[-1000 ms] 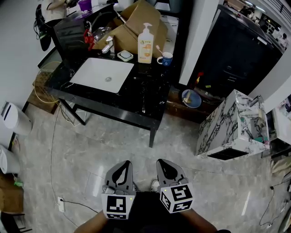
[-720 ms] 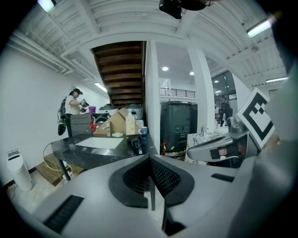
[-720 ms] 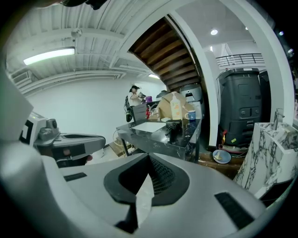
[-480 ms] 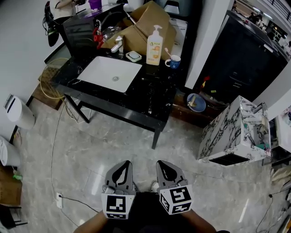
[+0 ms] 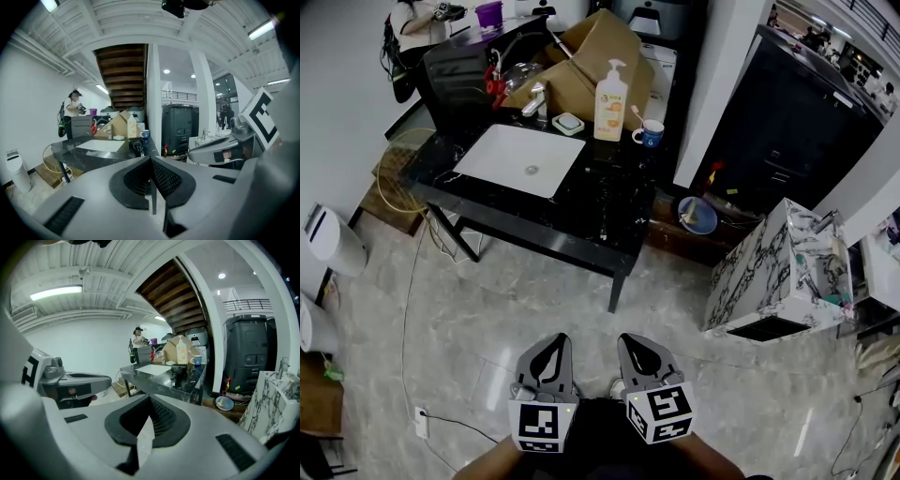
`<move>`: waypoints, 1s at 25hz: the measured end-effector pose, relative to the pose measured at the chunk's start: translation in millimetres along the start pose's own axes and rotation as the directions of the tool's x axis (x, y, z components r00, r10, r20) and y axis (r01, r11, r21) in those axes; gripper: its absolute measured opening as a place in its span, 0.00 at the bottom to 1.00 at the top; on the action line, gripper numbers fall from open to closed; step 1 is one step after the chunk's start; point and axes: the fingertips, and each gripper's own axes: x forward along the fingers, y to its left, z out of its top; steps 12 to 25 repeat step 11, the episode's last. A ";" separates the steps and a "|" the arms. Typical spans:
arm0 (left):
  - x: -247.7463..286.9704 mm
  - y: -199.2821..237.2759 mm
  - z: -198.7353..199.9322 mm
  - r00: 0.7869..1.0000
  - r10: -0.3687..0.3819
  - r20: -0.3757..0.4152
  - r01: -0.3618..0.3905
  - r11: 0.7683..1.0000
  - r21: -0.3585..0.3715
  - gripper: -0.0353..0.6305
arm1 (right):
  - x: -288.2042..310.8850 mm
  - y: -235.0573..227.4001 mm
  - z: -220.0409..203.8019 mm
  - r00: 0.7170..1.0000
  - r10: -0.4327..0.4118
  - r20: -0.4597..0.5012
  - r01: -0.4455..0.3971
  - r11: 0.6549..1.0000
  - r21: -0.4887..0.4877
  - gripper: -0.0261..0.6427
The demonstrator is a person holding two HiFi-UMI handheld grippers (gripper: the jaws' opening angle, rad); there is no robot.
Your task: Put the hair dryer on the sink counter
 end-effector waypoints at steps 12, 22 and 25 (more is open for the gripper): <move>3.0 -4.6 2.7 1.000 -0.019 0.004 0.019 1.000 0.008 0.06 | -3.5 -4.1 -1.3 1.000 -0.009 -0.005 0.009 1.000 0.005 0.06; 3.0 -4.6 2.7 1.000 -0.019 0.004 0.019 1.000 0.008 0.06 | -3.5 -4.1 -1.3 1.000 -0.009 -0.005 0.009 1.000 0.005 0.06; 3.0 -4.6 2.7 1.000 -0.019 0.004 0.019 1.000 0.008 0.06 | -3.5 -4.1 -1.3 1.000 -0.009 -0.005 0.009 1.000 0.005 0.06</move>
